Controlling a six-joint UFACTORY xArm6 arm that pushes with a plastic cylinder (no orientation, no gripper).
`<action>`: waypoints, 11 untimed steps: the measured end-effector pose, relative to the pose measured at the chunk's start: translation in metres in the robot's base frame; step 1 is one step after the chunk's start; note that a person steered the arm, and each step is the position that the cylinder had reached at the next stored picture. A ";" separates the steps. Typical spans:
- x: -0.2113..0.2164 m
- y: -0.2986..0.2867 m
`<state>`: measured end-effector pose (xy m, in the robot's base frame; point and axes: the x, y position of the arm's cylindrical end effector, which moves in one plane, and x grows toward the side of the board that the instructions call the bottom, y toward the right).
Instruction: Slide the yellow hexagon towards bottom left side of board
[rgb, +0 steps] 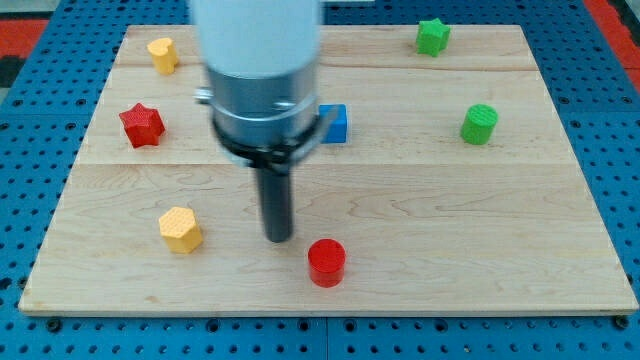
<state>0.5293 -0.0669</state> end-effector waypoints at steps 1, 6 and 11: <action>-0.005 -0.033; -0.005 -0.065; -0.042 0.059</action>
